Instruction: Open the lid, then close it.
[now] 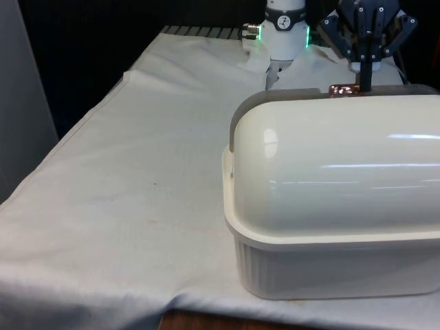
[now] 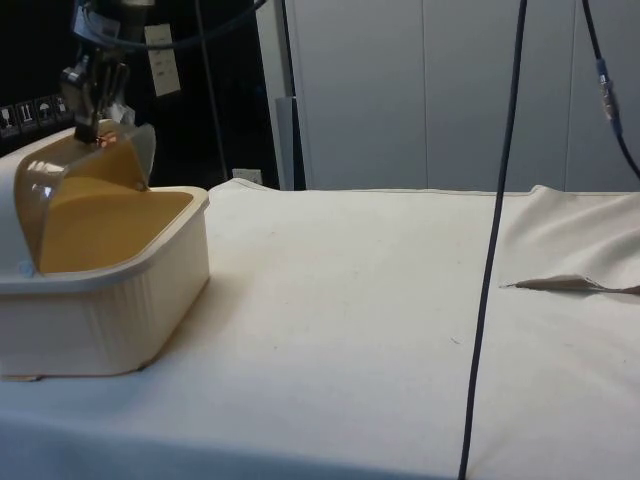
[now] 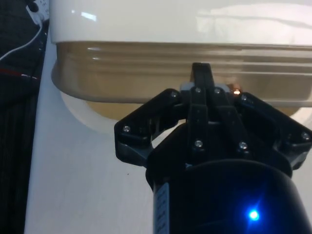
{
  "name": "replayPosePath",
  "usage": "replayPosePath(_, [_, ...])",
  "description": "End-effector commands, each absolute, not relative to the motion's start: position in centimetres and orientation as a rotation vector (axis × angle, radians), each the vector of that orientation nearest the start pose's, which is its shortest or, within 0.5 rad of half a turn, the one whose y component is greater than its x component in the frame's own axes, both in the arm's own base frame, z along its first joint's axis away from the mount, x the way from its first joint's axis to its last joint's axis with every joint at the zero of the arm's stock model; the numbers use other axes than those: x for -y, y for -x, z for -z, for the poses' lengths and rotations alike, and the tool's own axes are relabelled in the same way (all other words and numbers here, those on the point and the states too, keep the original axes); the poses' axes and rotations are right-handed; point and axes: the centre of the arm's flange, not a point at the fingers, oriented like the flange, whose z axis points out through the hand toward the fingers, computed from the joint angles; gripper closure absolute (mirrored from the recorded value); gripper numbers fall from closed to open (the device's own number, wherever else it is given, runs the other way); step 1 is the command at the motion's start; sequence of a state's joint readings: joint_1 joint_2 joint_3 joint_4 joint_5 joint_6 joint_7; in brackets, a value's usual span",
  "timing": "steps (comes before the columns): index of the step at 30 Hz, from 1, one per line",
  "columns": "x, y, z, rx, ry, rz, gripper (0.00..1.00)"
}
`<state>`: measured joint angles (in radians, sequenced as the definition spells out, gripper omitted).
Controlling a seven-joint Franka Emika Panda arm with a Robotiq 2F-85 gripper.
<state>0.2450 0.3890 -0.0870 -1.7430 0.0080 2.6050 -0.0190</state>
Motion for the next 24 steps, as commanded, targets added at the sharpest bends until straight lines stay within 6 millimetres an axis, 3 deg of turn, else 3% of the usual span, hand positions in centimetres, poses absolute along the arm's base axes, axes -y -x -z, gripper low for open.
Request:
replayPosePath(1, [-11.6, -67.8, -40.4, 0.281, 3.037, 0.716, 1.00])
replayPosePath(24, [-11.3, -64.7, -38.1, 0.290, 3.081, 0.479, 1.00])
